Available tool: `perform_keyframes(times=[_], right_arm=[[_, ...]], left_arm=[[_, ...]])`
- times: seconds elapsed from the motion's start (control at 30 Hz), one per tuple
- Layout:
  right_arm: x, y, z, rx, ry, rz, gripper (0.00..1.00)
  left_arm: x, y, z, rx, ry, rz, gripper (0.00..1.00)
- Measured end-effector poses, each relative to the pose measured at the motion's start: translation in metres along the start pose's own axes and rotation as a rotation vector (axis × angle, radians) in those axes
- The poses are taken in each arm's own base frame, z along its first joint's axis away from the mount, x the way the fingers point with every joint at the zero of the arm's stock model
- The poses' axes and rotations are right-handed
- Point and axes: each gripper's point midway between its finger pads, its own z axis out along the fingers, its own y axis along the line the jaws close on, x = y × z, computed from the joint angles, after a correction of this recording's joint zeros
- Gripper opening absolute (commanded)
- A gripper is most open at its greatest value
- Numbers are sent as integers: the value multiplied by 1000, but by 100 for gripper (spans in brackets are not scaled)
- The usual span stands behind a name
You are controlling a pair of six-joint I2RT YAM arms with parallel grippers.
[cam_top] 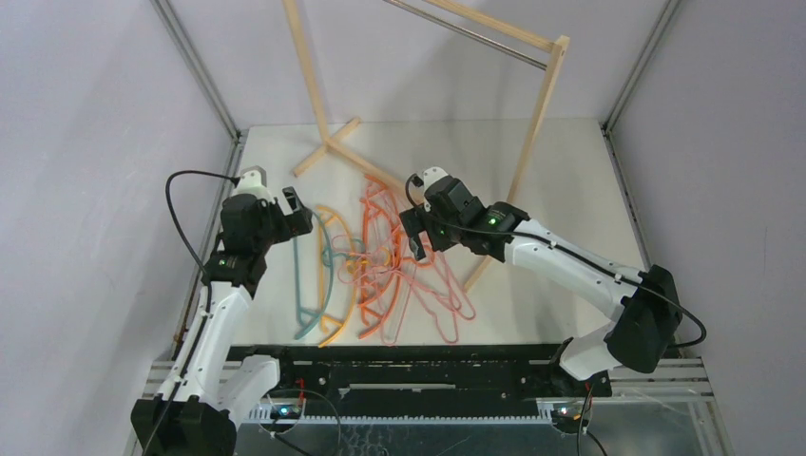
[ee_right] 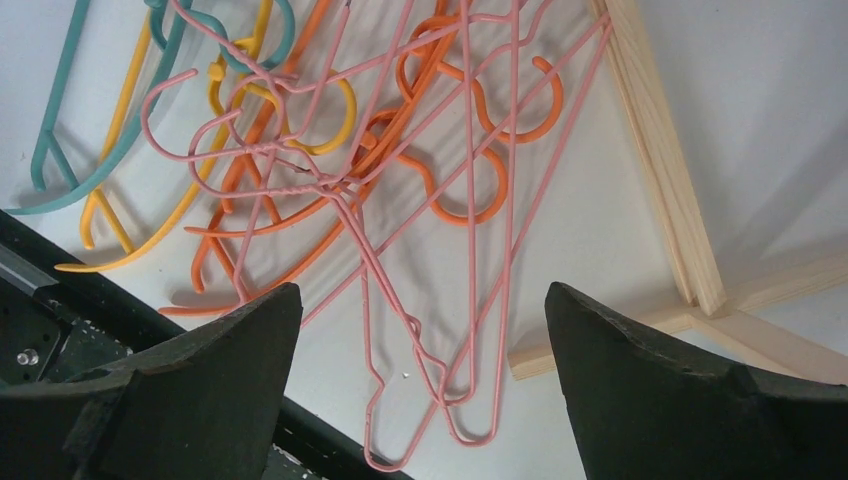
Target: Organize the hangers
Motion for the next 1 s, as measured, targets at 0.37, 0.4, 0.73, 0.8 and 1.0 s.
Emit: perform_keyframes(times=[0.37, 0.4, 0.73, 0.8, 1.0], right_arm=[[19, 6, 14, -16, 40, -76, 72], [24, 6, 18, -18, 51, -85, 71], [84, 14, 57, -59, 188, -143, 43], [95, 16, 63, -70, 212, -149, 41], [112, 21, 74, -89, 253, -162, 38]], left_arm=[[3, 2, 1, -11, 10, 4, 100], [3, 3, 1, -13, 10, 4, 99], [14, 7, 3, -28, 33, 4, 100], [14, 8, 3, -28, 34, 4, 100], [14, 8, 3, -29, 33, 4, 100]])
